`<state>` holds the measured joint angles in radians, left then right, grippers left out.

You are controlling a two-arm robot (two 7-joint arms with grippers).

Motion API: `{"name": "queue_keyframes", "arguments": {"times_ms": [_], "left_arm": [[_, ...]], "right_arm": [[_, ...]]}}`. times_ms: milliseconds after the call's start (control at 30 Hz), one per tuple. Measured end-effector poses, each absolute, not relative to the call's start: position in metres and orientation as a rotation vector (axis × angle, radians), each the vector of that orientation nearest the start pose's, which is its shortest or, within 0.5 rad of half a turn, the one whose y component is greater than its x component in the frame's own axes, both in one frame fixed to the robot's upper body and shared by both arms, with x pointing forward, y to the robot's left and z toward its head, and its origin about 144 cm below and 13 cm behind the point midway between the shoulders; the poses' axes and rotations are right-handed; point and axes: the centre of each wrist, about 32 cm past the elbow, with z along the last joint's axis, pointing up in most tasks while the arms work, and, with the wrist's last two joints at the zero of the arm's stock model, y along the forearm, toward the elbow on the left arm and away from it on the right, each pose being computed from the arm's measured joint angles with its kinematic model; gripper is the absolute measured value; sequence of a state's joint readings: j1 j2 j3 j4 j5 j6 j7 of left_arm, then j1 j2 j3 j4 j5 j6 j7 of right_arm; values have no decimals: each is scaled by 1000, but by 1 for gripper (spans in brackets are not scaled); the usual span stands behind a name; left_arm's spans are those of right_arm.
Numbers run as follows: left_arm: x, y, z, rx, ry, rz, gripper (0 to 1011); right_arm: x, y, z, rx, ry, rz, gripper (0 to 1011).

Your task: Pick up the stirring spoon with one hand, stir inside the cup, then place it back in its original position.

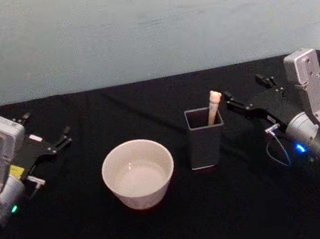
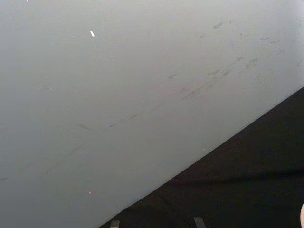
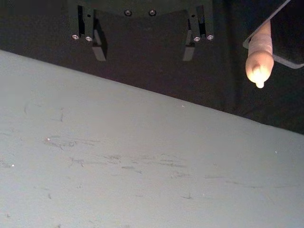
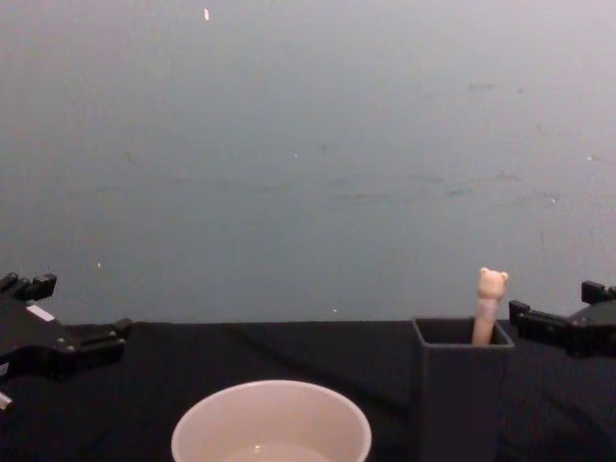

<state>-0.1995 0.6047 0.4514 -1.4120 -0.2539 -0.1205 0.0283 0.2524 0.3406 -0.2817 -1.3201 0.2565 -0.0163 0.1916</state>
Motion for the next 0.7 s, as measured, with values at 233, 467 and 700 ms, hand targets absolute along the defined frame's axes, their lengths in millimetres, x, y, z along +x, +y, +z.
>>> {"name": "queue_keyframes", "arguments": {"times_ms": [233,467,700], "left_arm": [[489,310,1140,304,-285,1248,1001],[489,310,1140,304,-285,1248,1001],[489,310,1140,304,-285,1248,1001]], "right_arm": [[521,-271,1144,-150,-51,-1198,1000],[521,-271,1144,-150,-51,-1198,1000],[521,-271,1144,-150,-51,-1198,1000]]}}
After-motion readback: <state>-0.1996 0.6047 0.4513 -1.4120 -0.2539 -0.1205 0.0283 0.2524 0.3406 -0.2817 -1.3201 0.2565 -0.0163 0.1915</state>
